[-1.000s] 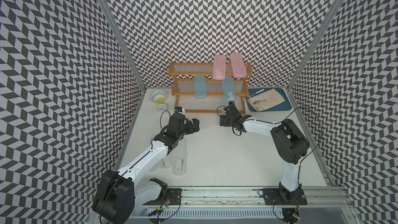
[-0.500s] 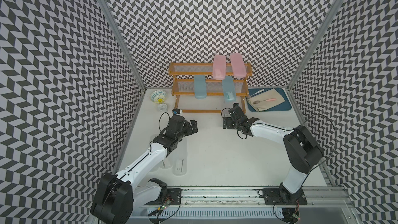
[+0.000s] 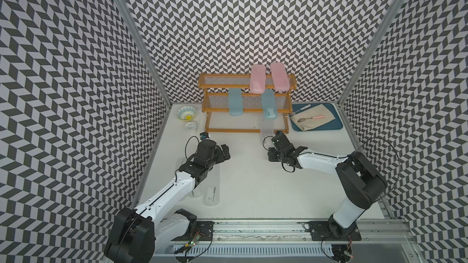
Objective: Place the pencil cases on the shelf according to color
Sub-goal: Place the pencil case on the shelf.
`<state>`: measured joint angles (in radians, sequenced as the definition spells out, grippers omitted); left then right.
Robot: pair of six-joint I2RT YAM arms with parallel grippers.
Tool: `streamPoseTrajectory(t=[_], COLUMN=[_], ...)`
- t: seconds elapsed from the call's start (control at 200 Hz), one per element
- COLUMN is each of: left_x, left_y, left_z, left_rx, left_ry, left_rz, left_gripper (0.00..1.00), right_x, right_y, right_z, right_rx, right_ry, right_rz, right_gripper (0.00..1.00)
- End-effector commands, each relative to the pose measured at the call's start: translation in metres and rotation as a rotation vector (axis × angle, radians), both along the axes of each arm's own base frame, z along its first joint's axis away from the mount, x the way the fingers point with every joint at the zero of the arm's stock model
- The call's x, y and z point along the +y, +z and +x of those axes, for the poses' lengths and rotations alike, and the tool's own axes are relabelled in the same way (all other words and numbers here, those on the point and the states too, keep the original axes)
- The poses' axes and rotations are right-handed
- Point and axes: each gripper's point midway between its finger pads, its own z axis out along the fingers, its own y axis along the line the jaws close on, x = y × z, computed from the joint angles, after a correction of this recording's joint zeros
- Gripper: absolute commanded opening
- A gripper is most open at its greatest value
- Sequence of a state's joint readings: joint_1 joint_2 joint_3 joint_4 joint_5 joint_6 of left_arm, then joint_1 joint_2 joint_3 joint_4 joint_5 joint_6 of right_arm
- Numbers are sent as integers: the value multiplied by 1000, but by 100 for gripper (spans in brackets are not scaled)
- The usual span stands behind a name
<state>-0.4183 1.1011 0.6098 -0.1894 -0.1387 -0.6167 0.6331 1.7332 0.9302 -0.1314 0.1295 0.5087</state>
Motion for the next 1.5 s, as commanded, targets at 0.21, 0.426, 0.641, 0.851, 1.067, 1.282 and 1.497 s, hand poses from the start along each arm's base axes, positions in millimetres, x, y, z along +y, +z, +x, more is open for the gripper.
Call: streamPoseTrajectory(t=[0.21, 0.426, 0.641, 0.851, 1.067, 1.282, 1.497], left_x=[12, 12, 12, 11, 10, 12, 24], left_y=[-19, -30, -34, -37, -52, -73, -80], left_z=[-11, -16, -18, -25, -37, -54, -68], left_rx=[35, 52, 75, 94, 149, 224, 279], left_ry=[30, 20, 13, 9, 8, 30, 101], left_rz=[27, 25, 39, 18, -6, -24, 9], left_gripper=[99, 99, 99, 99, 99, 99, 99], right_x=[26, 30, 32, 29, 27, 16, 1], right_y=[4, 10, 12, 16, 22, 31, 37], right_z=[49, 75, 97, 109, 104, 75, 40], right_rx=[-78, -110, -133, -148, -147, -137, -128], right_ry=[-6, -13, -22, -29, -14, -4, 2], right_rz=[38, 38, 35, 31, 36, 67, 75], right_gripper=[46, 46, 46, 46, 49, 80, 89])
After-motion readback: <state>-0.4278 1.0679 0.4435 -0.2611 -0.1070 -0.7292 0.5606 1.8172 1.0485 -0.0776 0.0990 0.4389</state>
